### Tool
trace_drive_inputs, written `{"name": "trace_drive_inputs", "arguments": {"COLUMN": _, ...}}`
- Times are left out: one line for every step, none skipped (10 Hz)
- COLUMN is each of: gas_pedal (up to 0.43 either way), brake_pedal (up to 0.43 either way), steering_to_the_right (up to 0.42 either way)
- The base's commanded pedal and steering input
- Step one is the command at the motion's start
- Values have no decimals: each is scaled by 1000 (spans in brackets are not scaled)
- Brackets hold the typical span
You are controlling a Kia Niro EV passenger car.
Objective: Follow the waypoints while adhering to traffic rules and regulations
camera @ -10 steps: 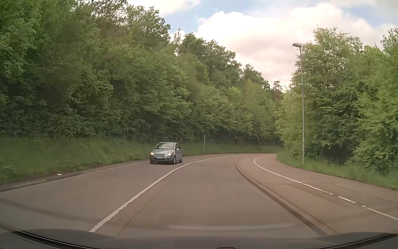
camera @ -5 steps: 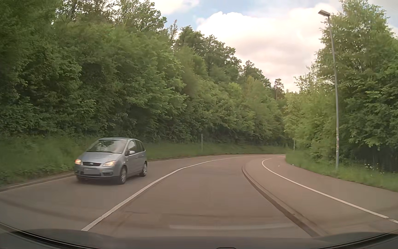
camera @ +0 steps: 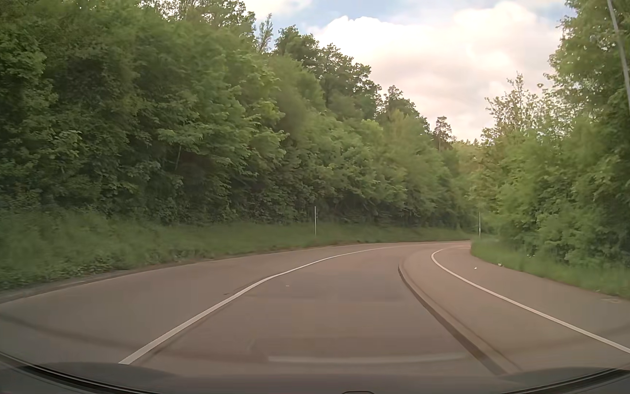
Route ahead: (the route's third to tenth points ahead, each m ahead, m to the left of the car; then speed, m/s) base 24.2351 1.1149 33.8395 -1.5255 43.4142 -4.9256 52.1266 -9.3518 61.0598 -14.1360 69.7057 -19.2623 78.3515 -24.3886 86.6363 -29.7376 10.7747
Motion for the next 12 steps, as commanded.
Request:
{"name": "trace_drive_inputs", "arguments": {"gas_pedal": 8, "brake_pedal": 0, "steering_to_the_right": 19}}
{"name": "trace_drive_inputs", "arguments": {"gas_pedal": 8, "brake_pedal": 0, "steering_to_the_right": 20}}
{"name": "trace_drive_inputs", "arguments": {"gas_pedal": 8, "brake_pedal": 0, "steering_to_the_right": 21}}
{"name": "trace_drive_inputs", "arguments": {"gas_pedal": 8, "brake_pedal": 0, "steering_to_the_right": 25}}
{"name": "trace_drive_inputs", "arguments": {"gas_pedal": 8, "brake_pedal": 0, "steering_to_the_right": 29}}
{"name": "trace_drive_inputs", "arguments": {"gas_pedal": 8, "brake_pedal": 0, "steering_to_the_right": 34}}
{"name": "trace_drive_inputs", "arguments": {"gas_pedal": 8, "brake_pedal": 0, "steering_to_the_right": 39}}
{"name": "trace_drive_inputs", "arguments": {"gas_pedal": 20, "brake_pedal": 0, "steering_to_the_right": 44}}
{"name": "trace_drive_inputs", "arguments": {"gas_pedal": 20, "brake_pedal": 0, "steering_to_the_right": 49}}
{"name": "trace_drive_inputs", "arguments": {"gas_pedal": 20, "brake_pedal": 0, "steering_to_the_right": 55}}
{"name": "trace_drive_inputs", "arguments": {"gas_pedal": 20, "brake_pedal": 0, "steering_to_the_right": 55}}
{"name": "trace_drive_inputs", "arguments": {"gas_pedal": 20, "brake_pedal": 0, "steering_to_the_right": 55}}
